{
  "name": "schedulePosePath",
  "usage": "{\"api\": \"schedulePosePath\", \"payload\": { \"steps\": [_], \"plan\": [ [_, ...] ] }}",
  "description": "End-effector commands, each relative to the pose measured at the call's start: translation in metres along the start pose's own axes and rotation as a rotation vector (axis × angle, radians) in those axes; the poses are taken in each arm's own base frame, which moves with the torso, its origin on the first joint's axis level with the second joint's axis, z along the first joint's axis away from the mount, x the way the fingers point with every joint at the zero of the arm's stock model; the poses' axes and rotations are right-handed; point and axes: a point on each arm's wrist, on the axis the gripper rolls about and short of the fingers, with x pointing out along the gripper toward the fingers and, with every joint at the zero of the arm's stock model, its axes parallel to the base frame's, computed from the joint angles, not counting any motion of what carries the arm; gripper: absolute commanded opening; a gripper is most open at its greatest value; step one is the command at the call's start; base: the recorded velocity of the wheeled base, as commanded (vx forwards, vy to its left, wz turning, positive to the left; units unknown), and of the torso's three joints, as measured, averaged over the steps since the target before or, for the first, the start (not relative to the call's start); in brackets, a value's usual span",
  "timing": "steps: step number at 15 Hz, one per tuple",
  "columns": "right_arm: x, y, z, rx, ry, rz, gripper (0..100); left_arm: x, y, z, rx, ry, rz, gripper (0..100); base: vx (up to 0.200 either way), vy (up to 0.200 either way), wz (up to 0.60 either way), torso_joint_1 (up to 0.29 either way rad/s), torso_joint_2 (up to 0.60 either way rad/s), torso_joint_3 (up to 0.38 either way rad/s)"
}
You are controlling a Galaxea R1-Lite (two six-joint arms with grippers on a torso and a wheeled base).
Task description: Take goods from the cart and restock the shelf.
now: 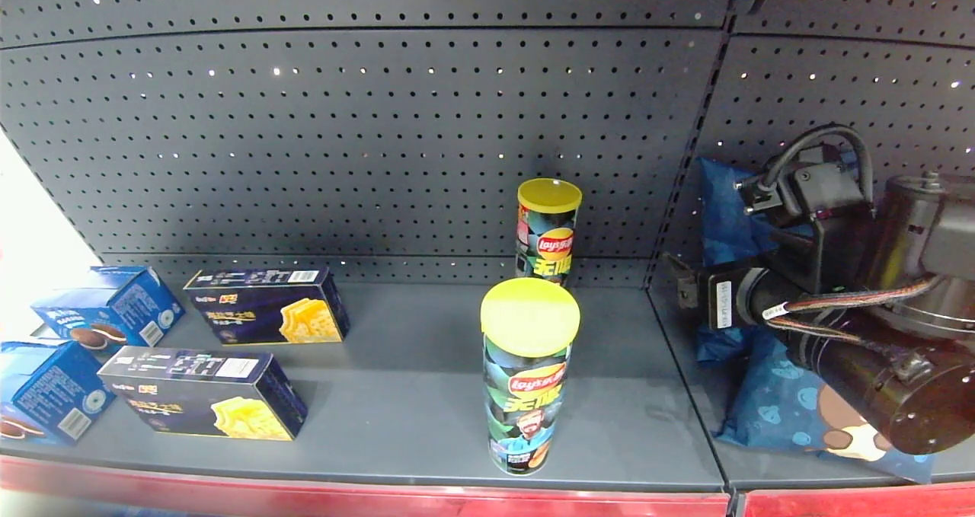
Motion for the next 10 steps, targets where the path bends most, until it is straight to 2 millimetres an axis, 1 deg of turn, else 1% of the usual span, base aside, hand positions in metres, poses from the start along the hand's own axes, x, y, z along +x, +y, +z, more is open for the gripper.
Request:
{"api": "schedulePosePath", "payload": {
  "steps": [1,2,3,5,6,8,9,10],
  "plan": [
    [-0.015,0.001,0.01,0.026,-0.038,0.04,100,0.0,0.0,0.0,-0.001,0.0,-0.001,100,0.0,0.0,0.0,0.0,0.0,0.0],
    [-0.02,-0.001,0.012,0.034,-0.05,0.048,100,0.0,0.0,0.0,-0.001,0.0,0.001,100,0.0,0.0,0.0,0.0,0.0,0.0],
    [-0.035,-0.008,0.019,0.056,-0.079,0.075,100,0.0,0.0,0.0,-0.001,0.0,0.001,100,0.0,0.0,0.0,0.0,0.0,0.0],
    [-0.06,-0.022,0.02,0.061,-0.117,0.118,100,0.0,0.0,0.0,-0.001,0.0,-0.001,100,0.0,0.0,0.0,0.0,0.0,0.0],
    [-0.072,-0.03,0.012,0.047,-0.122,0.142,100,0.0,0.0,0.0,-0.001,0.0,-0.001,100,0.0,0.0,0.0,0.0,0.0,0.0],
    [-0.09,-0.051,-0.014,-0.008,-0.112,0.139,100,0.0,0.0,0.0,-0.001,0.0,-0.001,100,0.0,0.0,0.0,0.0,0.0,0.0],
    [-0.098,-0.062,-0.025,-0.014,-0.111,0.131,100,0.0,0.0,0.0,-0.001,0.002,0.001,100,0.0,0.0,0.0,0.0,0.0,0.0],
    [-0.101,-0.068,-0.031,-0.012,-0.11,0.117,100,0.0,0.0,0.0,-0.001,0.002,-0.001,100,0.0,0.0,0.0,0.0,0.0,0.0]
  ]
}}
